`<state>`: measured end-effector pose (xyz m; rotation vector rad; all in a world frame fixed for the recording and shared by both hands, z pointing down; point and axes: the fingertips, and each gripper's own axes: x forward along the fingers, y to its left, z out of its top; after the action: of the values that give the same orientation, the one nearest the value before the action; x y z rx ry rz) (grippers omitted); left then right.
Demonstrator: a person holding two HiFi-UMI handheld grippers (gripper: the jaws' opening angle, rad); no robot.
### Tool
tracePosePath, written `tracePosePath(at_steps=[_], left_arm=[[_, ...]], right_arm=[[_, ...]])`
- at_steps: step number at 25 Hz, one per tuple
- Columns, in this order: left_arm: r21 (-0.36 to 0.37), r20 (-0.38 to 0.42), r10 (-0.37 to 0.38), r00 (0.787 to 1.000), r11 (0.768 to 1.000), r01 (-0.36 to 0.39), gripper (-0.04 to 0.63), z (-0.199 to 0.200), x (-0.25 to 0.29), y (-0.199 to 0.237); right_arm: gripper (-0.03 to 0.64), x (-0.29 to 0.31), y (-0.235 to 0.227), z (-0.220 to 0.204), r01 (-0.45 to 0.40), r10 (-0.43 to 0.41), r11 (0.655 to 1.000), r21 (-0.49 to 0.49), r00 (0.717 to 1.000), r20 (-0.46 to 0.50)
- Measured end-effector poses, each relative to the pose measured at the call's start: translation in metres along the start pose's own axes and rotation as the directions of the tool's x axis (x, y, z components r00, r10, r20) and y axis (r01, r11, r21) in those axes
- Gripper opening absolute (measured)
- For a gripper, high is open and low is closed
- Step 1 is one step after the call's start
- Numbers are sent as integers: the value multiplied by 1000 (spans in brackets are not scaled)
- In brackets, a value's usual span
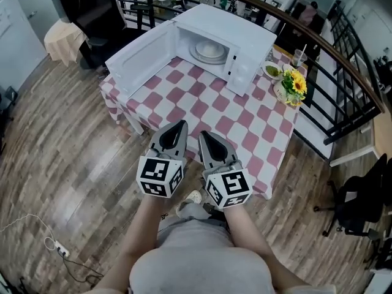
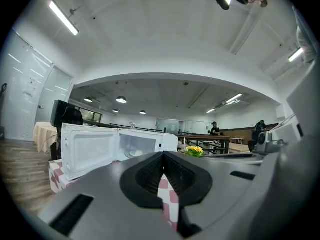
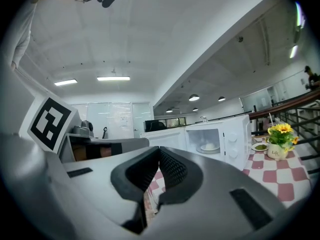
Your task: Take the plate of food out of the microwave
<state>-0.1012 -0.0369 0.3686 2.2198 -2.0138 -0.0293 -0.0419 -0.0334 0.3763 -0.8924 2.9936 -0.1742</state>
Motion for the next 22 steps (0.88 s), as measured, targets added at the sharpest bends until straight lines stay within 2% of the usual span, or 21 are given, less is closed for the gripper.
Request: tracePosePath(at_steps=[13,22], left_arm=[[3,-13,-10,1000,1000,10,2,10,78,43],[-1,-17,-38,999,999,38,2,9,114,44]], right_arm=[[26,82,-46,10,-2,2,1000,-1,1000,11],[26,87,-77,12,43,-43,999,-14,999,13]])
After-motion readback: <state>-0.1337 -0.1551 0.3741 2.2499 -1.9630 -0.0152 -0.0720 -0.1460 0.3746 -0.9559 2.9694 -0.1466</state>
